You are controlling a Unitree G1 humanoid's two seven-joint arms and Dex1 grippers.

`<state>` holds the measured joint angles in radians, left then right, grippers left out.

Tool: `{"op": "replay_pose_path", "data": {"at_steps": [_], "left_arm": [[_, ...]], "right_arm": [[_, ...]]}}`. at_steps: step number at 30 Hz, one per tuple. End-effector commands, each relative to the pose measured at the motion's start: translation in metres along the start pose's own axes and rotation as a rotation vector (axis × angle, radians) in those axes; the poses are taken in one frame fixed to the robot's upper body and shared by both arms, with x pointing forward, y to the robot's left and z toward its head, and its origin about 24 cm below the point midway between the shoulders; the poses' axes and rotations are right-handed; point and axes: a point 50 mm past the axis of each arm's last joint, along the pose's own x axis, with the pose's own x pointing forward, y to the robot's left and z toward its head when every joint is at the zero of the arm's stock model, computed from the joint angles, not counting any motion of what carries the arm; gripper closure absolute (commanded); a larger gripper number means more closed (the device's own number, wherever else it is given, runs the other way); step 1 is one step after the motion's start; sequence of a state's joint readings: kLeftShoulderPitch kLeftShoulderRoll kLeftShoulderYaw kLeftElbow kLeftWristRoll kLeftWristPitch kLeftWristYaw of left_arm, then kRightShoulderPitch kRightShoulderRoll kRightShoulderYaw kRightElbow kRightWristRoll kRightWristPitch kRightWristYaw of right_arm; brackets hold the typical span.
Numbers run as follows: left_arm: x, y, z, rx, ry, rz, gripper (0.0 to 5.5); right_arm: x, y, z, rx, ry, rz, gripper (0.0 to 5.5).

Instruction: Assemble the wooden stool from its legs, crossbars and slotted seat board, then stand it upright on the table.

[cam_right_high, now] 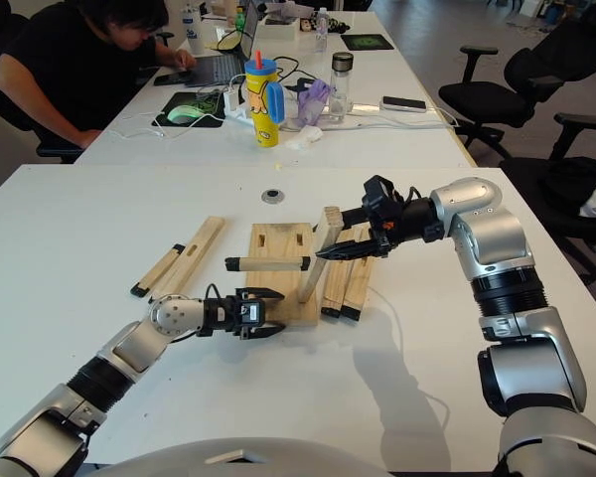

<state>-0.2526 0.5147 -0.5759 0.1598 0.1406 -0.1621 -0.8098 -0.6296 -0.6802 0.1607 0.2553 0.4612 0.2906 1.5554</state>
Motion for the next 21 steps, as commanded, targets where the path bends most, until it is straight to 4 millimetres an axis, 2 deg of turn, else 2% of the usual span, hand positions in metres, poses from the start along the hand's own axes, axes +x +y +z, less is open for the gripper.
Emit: {"op": "replay_pose_path", "data": {"at_steps": [1, 5, 8, 9, 11, 15, 17, 19, 21], "left_arm": [[0.008, -0.065, -0.043, -0.195, 0.218, -0.21, 2.34], [0.009, -0.064, -0.042, -0.228, 0.206, -0.197, 2.34], [0.01, -0.063, -0.043, -0.238, 0.213, -0.192, 2.34], [0.011, -0.062, -0.044, -0.242, 0.223, -0.183, 2.34], [0.014, -0.06, -0.047, -0.262, 0.232, -0.162, 2.34], [0.021, -0.055, -0.049, -0.315, 0.245, -0.101, 2.34], [0.025, -0.055, -0.05, -0.343, 0.254, -0.079, 2.34], [0.028, -0.053, -0.049, -0.383, 0.255, -0.044, 2.34], [0.028, -0.049, -0.051, -0.407, 0.273, 0.002, 2.34]], "right_arm": [[0.009, 0.017, -0.05, 0.177, 0.079, -0.026, 3.44], [0.027, 0.015, -0.048, 0.151, 0.062, -0.005, 3.44], [0.035, 0.007, -0.038, 0.139, 0.011, -0.007, 3.44], [0.036, 0.005, -0.035, 0.139, -0.001, -0.009, 3.08], [0.036, 0.0, -0.03, 0.122, -0.03, -0.04, 2.82], [0.033, -0.013, -0.02, 0.035, -0.07, -0.158, 2.24], [0.028, -0.02, -0.015, 0.013, -0.096, -0.219, 2.18], [0.016, -0.025, -0.011, 0.013, -0.123, -0.28, 2.18], [0.003, -0.026, -0.015, 0.005, -0.061, -0.338, 2.18]]}}
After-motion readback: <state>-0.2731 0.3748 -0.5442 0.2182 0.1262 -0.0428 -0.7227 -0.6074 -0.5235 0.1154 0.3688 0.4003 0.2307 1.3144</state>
